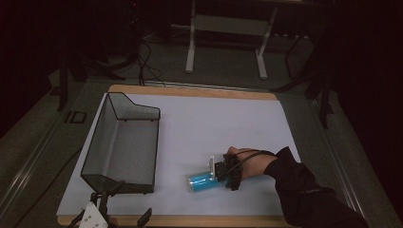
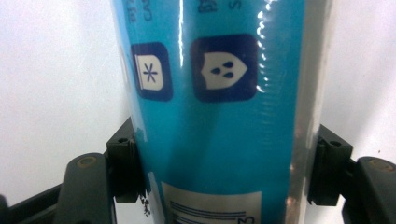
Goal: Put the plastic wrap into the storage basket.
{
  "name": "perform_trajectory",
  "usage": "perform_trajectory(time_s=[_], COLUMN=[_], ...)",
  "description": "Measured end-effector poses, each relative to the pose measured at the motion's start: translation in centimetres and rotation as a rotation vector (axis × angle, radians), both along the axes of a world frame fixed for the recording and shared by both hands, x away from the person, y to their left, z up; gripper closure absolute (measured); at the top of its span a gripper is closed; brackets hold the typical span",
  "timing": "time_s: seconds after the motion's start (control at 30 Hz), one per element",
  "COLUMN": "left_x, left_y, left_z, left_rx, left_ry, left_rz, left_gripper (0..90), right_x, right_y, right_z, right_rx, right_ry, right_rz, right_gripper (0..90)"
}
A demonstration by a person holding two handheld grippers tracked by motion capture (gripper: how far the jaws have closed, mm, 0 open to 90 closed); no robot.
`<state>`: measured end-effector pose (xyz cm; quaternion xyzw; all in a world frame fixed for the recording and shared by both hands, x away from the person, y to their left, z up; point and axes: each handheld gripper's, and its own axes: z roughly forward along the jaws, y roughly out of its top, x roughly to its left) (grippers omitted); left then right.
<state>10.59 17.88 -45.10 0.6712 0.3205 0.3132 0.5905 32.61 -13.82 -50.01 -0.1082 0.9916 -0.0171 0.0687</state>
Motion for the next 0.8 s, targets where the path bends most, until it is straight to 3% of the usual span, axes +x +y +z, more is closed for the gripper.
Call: perform_trajectory(time_s=[0.07,0.23,0.37,0.67,0.8], left_x=[0.0,0.0,0.0,0.0,-0.1], left_y=[0.0,0.0,0.0,0.0,0.0], left_z=[0.0,0.0,0.0,0.0,0.0], left_rx=[0.000,0.001,0.000,0.001,0.000], left_ry=[-0.001,-0.001,-0.002,-0.003,-0.006], left_rz=[0.000,0.001,0.003,0.003,0.002], left_gripper=[2.1,2.1,2.1,2.1,2.1], right_x=[-0.1,0.0,0.4,1.2,1.6], right_y=[-0.1,-0.1,0.0,0.0,-0.2], right_z=[0.2,0.8,1.8,3.6,4.8], right_rx=[0.024,0.063,0.120,0.189,0.248], right_ry=[-0.010,0.013,0.028,0.017,-0.007], right_rz=[-0.007,-0.045,-0.090,-0.166,-0.224], right_gripper=[30.7,31.1,31.3,31.4,31.5])
